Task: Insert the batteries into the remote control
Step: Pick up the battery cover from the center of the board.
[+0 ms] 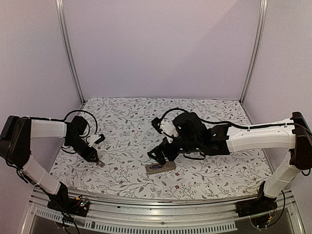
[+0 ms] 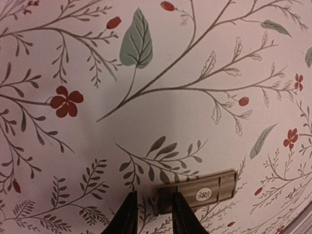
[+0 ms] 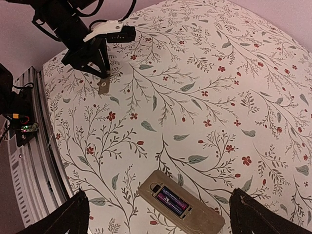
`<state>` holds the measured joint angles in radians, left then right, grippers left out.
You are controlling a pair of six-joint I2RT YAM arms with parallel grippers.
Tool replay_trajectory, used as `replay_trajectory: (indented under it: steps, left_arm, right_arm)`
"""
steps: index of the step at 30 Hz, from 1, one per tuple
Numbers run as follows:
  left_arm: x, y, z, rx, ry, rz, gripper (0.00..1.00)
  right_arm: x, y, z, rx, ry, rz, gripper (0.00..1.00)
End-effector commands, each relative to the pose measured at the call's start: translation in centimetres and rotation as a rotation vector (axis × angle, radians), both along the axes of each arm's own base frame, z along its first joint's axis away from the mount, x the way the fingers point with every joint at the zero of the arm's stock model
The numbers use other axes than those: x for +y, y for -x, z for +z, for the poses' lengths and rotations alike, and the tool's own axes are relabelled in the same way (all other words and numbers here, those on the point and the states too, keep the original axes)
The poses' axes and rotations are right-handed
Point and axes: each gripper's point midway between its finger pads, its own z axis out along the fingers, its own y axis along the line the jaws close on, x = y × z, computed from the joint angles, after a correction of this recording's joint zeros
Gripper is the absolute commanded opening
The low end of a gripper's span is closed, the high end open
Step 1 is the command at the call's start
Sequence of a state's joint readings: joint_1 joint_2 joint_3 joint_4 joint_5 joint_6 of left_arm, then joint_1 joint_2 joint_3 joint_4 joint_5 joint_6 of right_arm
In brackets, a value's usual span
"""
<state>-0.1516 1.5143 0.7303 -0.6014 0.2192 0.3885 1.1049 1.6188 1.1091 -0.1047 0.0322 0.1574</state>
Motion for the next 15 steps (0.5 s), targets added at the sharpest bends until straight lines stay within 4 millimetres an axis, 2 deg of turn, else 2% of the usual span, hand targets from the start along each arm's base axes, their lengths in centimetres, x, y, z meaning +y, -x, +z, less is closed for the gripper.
replay_trajectory:
  steps: [1,5,10,13,15]
  left_arm:
    - [0.0,0.1,-0.8,0.015,-0.017,0.010,0.16]
    - [0.1,0.3,-0.4,0.016,-0.016,0.019,0.00]
    - [-0.2,-0.1,0.8,-0.013,-0.010,0.024,0.00]
    - [-1.1,-1.6,3.4,-0.095,0.018,0.011,0.00]
    - [-2.7,-3.1,6.7,-0.212,0.056,-0.064,0.00]
  right_arm:
    - [-0.3,0.1,0.4,-0.004,-0.003,-0.002,0.99]
    - [-0.4,0.1,0.5,-0.014,0.001,-0.001,0.99]
    - [-0.3,-0.1,0.7,-0.022,-0.002,-0.002,0.99]
    - [-0.6,-0.5,0.9,-0.025,-0.003,-0.031,0.99]
    - [-0.6,-0.6,1.7,-0.020,-0.030,-0.034,0.99]
